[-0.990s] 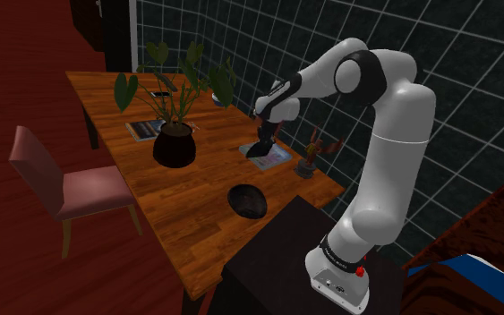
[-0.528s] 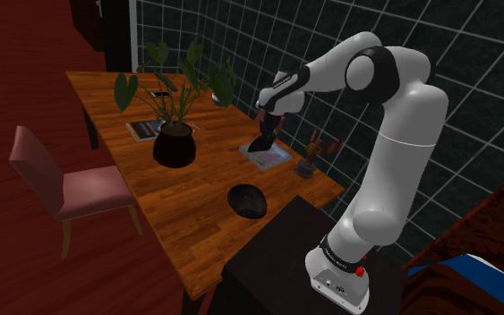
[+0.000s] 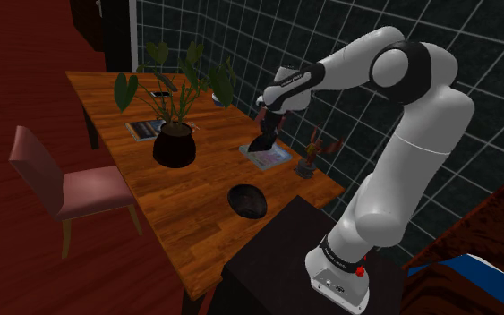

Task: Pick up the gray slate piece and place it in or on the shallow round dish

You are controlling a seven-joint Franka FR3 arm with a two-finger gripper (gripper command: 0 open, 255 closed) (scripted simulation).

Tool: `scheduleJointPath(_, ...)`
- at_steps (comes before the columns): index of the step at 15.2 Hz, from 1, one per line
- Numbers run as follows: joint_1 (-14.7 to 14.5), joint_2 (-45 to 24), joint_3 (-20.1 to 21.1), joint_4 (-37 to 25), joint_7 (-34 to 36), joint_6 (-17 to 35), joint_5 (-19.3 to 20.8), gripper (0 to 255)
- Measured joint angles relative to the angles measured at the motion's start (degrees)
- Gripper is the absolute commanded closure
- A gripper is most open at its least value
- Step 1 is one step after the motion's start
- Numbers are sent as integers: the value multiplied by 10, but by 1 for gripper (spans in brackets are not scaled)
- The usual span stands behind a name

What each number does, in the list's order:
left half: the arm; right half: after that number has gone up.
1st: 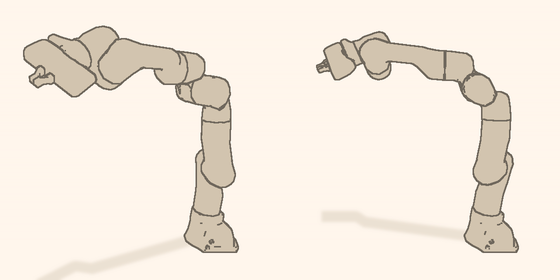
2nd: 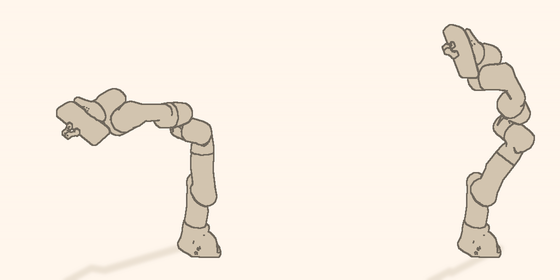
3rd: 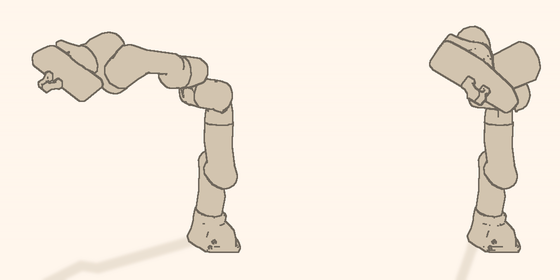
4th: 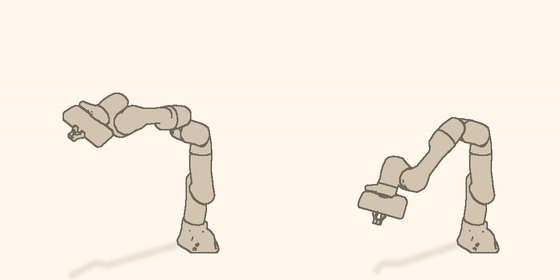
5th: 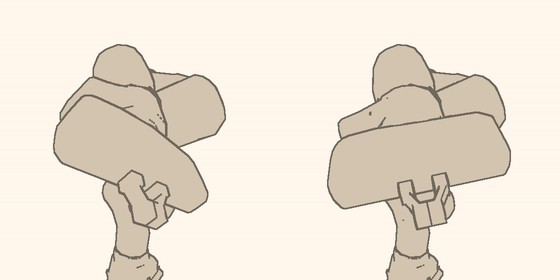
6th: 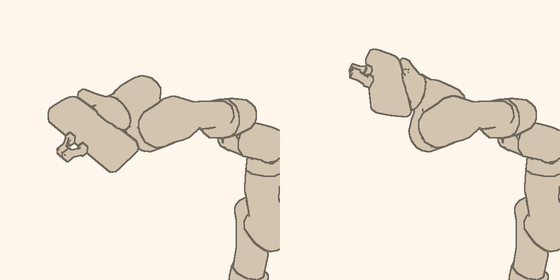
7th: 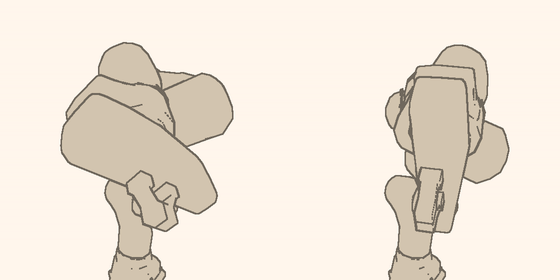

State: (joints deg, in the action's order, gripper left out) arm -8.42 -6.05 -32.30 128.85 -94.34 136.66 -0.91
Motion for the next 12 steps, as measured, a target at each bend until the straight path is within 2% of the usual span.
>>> scheduleJointPath(6,-31,111,21,112,115,12,89,255)
scheduleJointPath(8,-36,153,40,152,161,11,117,255)
scheduleJointPath(12,-42,218,79,213,233,3,150,255)
